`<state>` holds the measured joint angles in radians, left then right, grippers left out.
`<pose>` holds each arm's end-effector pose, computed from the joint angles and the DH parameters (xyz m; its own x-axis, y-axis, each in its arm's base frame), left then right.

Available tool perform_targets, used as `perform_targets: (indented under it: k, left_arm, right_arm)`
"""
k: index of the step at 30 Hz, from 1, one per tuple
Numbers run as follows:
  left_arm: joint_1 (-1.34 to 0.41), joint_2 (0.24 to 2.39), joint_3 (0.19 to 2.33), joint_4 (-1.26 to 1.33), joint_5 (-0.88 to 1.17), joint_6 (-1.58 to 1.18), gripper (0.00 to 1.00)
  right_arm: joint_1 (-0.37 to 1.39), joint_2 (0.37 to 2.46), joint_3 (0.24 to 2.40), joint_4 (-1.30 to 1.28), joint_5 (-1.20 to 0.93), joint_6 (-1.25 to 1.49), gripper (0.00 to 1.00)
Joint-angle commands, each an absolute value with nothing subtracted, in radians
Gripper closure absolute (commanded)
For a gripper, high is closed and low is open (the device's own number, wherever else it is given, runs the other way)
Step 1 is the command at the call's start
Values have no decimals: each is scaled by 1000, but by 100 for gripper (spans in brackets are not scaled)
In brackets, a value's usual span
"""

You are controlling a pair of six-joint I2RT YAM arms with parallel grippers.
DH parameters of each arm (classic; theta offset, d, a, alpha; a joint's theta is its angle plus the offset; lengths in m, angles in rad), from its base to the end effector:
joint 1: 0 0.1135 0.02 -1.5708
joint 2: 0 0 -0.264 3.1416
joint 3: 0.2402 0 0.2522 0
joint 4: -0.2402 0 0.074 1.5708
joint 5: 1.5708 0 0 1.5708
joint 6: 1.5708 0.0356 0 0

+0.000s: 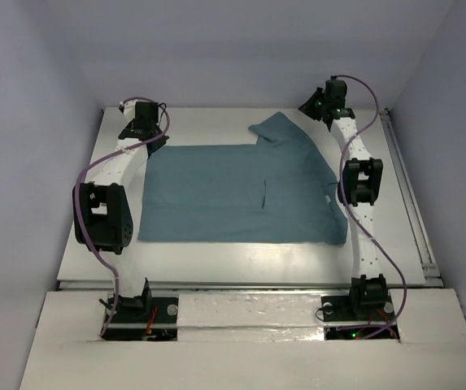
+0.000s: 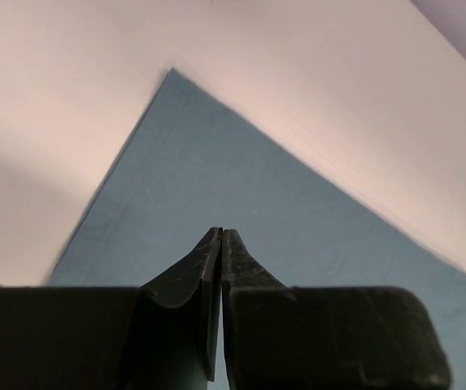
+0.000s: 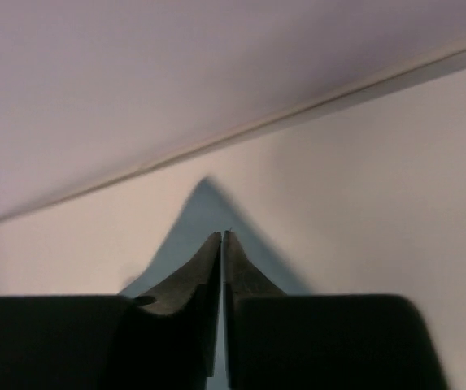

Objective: Fold and stack the t-shirts
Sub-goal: Grap the side of the flattened tshirt furthest away from the robot with both arms

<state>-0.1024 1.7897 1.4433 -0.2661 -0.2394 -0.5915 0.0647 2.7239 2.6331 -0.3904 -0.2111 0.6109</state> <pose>0.4156 -0.0342 0.2820 -0.4225 -0.5011 -0.7552 -0.3967 0.8514 -0.3431 0.6054 0.0467 0.2078 -0.5209 0.5283 -0.6705 0.0613 0.8066 0.5879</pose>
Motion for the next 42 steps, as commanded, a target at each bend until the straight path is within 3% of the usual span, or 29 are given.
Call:
perform_targets:
  k: [1, 7, 13, 29, 35, 41, 42]
  left_arm:
    - [-94, 1831, 1519, -299, -290, -577, 100]
    - [-63, 1934, 1647, -336, -275, -575, 100]
    - [-63, 2003, 1707, -356, -253, -568, 100]
    - [-54, 2112, 1821, -416, -302, -500, 96]
    - [-45, 2170, 1902, -451, -324, -479, 92]
    - [-35, 2221, 1982, -488, -368, -442, 77]
    - [-35, 2226, 1983, -485, -371, -437, 70]
  right_arm:
    - [54, 2798, 2732, -184, -215, 689, 82]
    - [25, 2868, 2727, -144, -235, 767, 52]
    - [49, 2965, 2714, -146, -322, 906, 45]
    - [98, 2956, 2637, -195, -302, 872, 51]
    - [98, 2916, 2611, -232, -270, 804, 71]
    - [98, 2896, 2609, -259, -268, 752, 76]
    - [98, 2895, 2609, -261, -268, 750, 77]
